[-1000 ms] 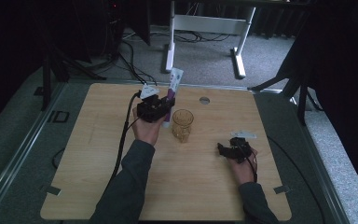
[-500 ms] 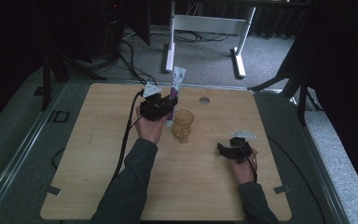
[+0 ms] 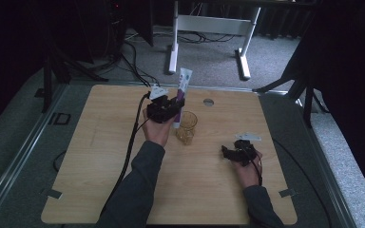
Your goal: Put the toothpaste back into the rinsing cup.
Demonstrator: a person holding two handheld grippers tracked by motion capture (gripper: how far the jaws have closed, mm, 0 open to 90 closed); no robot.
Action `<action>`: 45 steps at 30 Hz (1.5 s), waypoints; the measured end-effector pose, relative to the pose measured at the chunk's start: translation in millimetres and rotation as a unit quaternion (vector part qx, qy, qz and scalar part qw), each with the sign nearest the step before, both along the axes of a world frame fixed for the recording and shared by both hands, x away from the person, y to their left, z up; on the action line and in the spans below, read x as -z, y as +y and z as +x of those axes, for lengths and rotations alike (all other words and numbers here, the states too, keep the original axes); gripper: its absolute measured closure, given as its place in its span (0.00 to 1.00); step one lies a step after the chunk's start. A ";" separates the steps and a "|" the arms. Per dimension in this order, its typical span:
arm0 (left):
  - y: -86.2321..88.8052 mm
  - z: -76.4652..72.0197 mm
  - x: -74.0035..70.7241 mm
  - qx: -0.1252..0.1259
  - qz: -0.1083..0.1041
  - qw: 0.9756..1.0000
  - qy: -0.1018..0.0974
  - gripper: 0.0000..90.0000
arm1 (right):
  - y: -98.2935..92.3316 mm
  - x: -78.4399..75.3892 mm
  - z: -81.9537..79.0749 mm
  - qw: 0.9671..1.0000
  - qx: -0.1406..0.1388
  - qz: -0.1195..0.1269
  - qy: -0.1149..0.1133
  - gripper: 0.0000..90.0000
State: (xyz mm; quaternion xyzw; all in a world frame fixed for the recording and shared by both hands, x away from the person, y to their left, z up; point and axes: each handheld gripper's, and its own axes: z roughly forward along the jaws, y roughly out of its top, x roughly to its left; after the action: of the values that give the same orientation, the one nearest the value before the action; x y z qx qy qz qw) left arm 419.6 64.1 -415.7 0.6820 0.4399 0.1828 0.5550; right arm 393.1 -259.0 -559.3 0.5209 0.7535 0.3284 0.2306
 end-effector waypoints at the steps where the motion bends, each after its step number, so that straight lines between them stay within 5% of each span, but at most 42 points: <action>1: -1.1 0.7 0.6 0.000 -0.002 1.000 0.001 0.81 | 0.0 0.0 0.0 1.000 0.000 0.000 0.000 0.29; 26: -10.2 21.4 18.2 -0.023 -0.040 0.999 0.010 0.80 | 0.0 -0.1 -0.1 1.000 -0.001 0.000 0.001 0.29; 45: -32.3 30.1 25.9 -0.018 0.004 1.000 0.001 0.80 | 0.3 0.0 -0.1 1.000 -0.001 0.001 0.000 0.29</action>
State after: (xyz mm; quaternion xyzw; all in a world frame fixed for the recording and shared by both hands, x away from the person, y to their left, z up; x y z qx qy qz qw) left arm 449.7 31.8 -441.6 0.6762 0.4522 0.1940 0.5483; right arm 393.0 -258.8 -559.3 0.5207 0.7536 0.3292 0.2294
